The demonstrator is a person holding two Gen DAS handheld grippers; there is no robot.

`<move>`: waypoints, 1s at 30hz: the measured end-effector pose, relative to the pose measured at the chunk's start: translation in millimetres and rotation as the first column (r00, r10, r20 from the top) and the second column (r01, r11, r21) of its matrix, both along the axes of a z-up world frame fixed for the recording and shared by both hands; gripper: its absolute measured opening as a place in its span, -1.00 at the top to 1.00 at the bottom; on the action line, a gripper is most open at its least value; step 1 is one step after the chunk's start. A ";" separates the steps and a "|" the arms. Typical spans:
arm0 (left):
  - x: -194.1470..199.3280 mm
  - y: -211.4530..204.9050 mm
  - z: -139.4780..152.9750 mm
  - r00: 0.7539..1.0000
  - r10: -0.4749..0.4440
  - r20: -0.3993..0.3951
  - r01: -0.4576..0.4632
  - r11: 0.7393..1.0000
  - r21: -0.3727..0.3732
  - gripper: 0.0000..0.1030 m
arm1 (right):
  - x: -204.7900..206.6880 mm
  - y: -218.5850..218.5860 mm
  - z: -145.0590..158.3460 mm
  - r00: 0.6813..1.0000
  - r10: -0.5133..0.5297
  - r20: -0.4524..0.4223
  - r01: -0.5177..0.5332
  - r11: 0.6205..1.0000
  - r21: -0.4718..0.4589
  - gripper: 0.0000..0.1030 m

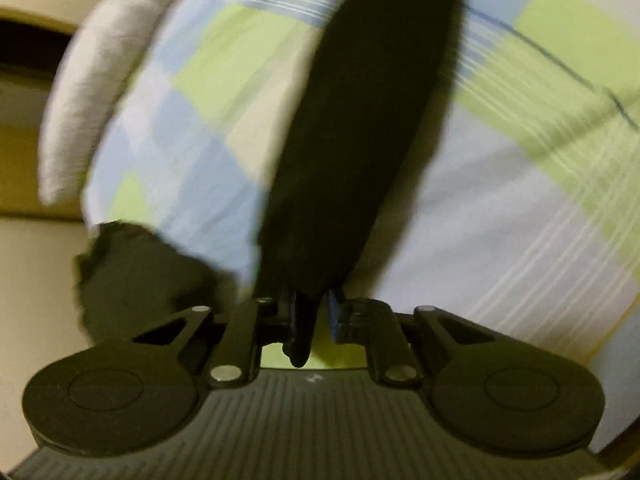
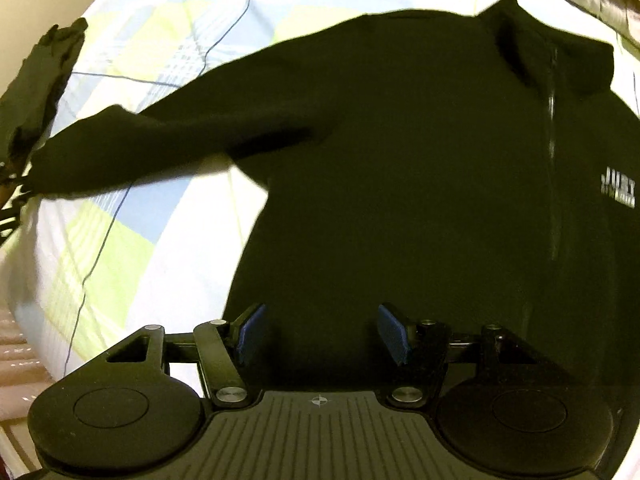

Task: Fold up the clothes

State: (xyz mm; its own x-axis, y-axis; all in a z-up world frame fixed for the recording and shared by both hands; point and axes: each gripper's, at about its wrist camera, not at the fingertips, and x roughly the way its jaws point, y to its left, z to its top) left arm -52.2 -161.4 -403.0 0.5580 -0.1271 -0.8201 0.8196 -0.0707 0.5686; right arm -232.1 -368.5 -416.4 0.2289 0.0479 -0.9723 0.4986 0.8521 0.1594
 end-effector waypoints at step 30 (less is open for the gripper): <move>-35.0 -7.8 86.9 0.749 0.425 -0.508 -0.568 0.807 -0.162 -0.10 | -115.1 -3.9 62.2 0.910 -0.412 0.030 0.413 0.901 -0.132 -0.75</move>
